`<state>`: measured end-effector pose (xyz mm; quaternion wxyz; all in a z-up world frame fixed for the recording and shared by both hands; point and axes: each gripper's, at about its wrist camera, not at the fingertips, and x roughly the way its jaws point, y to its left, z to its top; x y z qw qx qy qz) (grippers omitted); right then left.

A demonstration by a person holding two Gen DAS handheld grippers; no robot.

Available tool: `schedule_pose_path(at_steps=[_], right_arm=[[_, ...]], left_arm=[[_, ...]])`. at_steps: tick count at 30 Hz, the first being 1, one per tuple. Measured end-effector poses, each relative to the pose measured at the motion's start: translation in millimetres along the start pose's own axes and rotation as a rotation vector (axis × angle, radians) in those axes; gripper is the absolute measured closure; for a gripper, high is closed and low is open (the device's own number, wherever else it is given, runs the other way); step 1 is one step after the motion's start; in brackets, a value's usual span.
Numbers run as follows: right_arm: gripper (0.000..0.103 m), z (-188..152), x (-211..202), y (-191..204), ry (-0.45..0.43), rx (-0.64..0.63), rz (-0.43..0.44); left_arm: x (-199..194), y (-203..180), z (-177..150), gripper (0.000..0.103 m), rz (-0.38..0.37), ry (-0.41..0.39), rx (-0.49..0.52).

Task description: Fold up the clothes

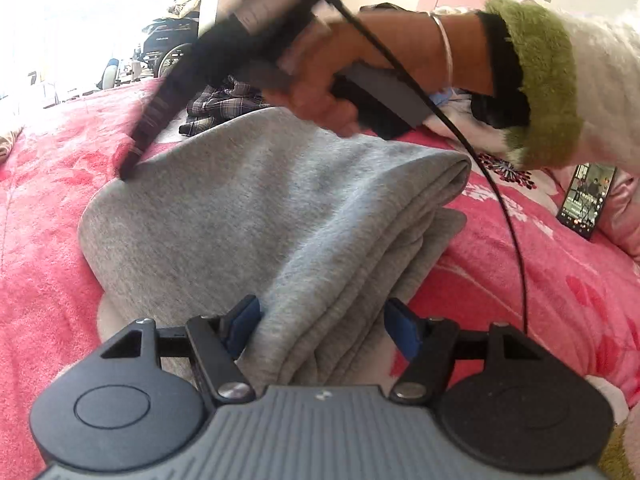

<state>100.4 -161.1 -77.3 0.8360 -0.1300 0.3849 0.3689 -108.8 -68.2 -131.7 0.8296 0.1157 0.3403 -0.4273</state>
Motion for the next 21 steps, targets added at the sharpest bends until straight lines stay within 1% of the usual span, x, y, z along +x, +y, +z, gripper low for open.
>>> schedule_pose_path(at_steps=[2,3,4,5,7,8,9,12,14,16,19,21], right_arm=[[0.095,-14,4,-17,0.029,0.070,-0.011],[0.095,-18,5,-28,0.015,0.124,0.004],[0.094,-18,4,-37,0.002,0.173,0.002],[0.093,-14,-2,-44,-0.010,0.200,-0.029],[0.091,-9,-26,-50,-0.041,0.196,-0.111],[0.091,-8,-42,-54,-0.063,0.197,-0.127],[0.091,-10,-59,-56,-0.083,0.198,-0.134],[0.090,-23,-101,-58,-0.082,0.201,-0.124],[0.089,-41,-109,-58,-0.056,0.222,-0.104],[0.087,-63,-97,-65,-0.009,0.255,-0.121],[0.090,-94,-80,-95,-0.059,0.423,-0.098],[0.090,-102,-90,-112,-0.150,0.564,-0.071]], left_arm=[[-1,-2,-1,0.034,0.009,0.000,0.021],[-1,-3,-2,0.034,0.015,-0.001,0.033],[-1,-3,-3,0.034,0.019,0.001,0.037],[-1,-3,-3,0.034,0.023,0.003,0.039],[0,-5,-2,0.034,0.029,0.008,0.040],[0,-4,-1,0.034,0.029,0.011,0.036],[-1,-3,0,0.034,0.028,0.014,0.030],[-1,-2,1,0.034,0.028,0.023,0.033],[0,-4,1,0.034,0.036,0.027,0.049],[0,-7,-1,0.034,0.047,0.027,0.065],[2,-13,1,0.034,0.063,0.024,0.091],[2,-13,4,0.035,0.070,0.030,0.083]])
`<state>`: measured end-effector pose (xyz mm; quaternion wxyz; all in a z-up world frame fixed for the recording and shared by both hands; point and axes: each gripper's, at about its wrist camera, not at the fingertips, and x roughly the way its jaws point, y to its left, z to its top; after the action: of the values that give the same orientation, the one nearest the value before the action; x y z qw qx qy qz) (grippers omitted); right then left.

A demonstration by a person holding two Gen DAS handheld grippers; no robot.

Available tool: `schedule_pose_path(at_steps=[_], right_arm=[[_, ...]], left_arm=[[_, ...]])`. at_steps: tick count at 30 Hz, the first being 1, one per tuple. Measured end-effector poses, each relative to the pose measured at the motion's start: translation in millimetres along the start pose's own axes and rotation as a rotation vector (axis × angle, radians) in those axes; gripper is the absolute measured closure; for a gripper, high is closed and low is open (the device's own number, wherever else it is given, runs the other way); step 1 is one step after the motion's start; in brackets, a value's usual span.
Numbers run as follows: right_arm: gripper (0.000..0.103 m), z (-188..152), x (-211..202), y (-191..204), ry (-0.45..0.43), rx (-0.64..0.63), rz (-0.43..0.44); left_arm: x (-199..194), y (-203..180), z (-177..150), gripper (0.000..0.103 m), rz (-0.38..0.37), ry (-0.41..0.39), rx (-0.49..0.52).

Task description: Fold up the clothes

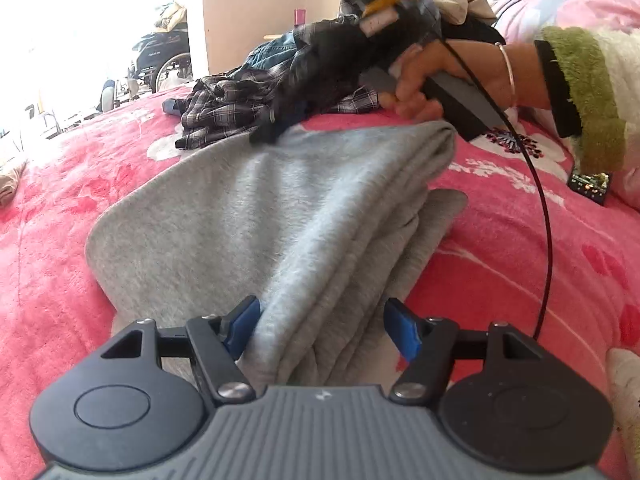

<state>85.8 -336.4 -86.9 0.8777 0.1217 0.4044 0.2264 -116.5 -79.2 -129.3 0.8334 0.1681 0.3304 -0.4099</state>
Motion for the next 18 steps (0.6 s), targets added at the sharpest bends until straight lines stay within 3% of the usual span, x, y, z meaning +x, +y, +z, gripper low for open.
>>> schedule_pose_path(at_steps=[2,5,9,12,16,18], right_arm=[[0.087,5,-15,-6,-0.060,0.048,-0.045],[0.085,4,-42,-1,-0.075,0.034,-0.055],[0.085,-21,-88,30,-0.075,-0.091,0.012],[0.084,-55,-117,53,-0.058,-0.194,0.075],[0.077,-107,-98,54,0.082,-0.204,-0.015],[0.076,-124,-91,57,0.080,-0.206,-0.073]], left_arm=[[-3,1,3,0.037,0.004,-0.001,-0.018],[-14,3,8,0.038,-0.004,-0.023,-0.050],[-23,-10,13,0.038,-0.031,-0.064,0.012],[-14,-24,10,0.037,-0.037,-0.035,0.089],[-2,-35,4,0.034,-0.049,-0.005,0.121],[-2,-40,3,0.034,-0.033,-0.004,0.129]])
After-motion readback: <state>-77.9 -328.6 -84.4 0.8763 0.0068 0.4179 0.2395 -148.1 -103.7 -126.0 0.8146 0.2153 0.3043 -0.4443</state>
